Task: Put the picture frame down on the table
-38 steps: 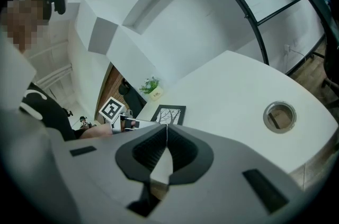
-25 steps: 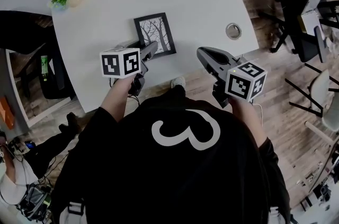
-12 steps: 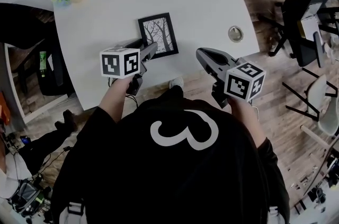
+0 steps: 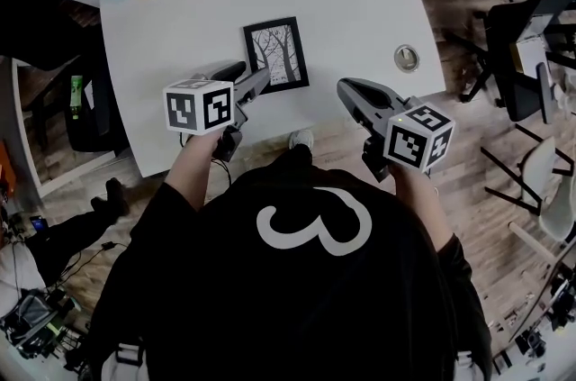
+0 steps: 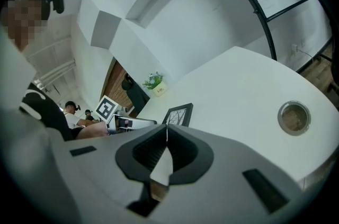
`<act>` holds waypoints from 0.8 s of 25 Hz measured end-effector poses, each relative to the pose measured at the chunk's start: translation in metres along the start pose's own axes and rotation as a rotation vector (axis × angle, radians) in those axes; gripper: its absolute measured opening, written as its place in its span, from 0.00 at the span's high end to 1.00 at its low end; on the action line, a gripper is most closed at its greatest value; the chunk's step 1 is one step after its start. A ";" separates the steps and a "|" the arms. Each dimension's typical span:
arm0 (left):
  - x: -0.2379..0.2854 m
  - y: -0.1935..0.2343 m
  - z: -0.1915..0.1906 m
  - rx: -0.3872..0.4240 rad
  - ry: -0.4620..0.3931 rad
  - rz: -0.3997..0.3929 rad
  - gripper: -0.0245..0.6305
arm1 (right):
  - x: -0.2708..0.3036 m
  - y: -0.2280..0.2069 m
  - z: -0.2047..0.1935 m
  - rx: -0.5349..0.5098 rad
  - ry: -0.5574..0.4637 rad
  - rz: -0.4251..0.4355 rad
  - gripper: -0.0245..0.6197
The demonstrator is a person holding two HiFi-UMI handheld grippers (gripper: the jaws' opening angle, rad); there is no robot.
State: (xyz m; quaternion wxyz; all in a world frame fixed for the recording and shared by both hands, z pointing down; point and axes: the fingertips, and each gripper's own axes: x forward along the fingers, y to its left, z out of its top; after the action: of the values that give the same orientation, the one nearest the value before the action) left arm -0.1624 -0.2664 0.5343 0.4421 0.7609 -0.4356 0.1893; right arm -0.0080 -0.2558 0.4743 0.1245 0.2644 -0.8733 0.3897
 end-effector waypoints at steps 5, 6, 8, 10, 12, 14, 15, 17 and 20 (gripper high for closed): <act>-0.019 -0.026 0.003 0.018 -0.061 -0.061 0.61 | -0.003 0.010 0.003 -0.036 -0.004 0.024 0.92; -0.025 -0.032 0.005 0.017 -0.084 -0.073 0.63 | -0.005 0.012 0.003 -0.039 -0.006 0.027 0.92; -0.036 -0.045 0.008 0.012 -0.134 -0.100 0.70 | -0.009 0.016 0.004 -0.048 -0.009 0.033 0.92; -0.048 -0.059 0.010 0.010 -0.177 -0.133 0.79 | -0.015 0.022 0.005 -0.064 -0.012 0.043 0.93; -0.058 -0.076 0.009 0.012 -0.207 -0.175 0.85 | -0.022 0.032 0.007 -0.084 -0.017 0.060 0.92; -0.066 -0.094 0.007 0.008 -0.225 -0.213 0.86 | -0.028 0.041 0.010 -0.109 -0.026 0.077 0.92; -0.070 -0.102 0.005 0.003 -0.231 -0.229 0.86 | -0.032 0.045 0.012 -0.122 -0.029 0.080 0.93; -0.078 -0.118 -0.001 -0.005 -0.238 -0.258 0.87 | -0.042 0.055 0.012 -0.145 -0.032 0.081 0.93; -0.094 -0.140 -0.008 -0.016 -0.265 -0.288 0.89 | -0.057 0.074 0.009 -0.173 -0.041 0.111 0.92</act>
State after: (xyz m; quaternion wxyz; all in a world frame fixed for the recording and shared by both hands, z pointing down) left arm -0.0970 -0.1808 0.4047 0.4093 0.8302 -0.3781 0.0186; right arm -0.0024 -0.2003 0.3990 0.1071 0.2120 -0.9194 0.3134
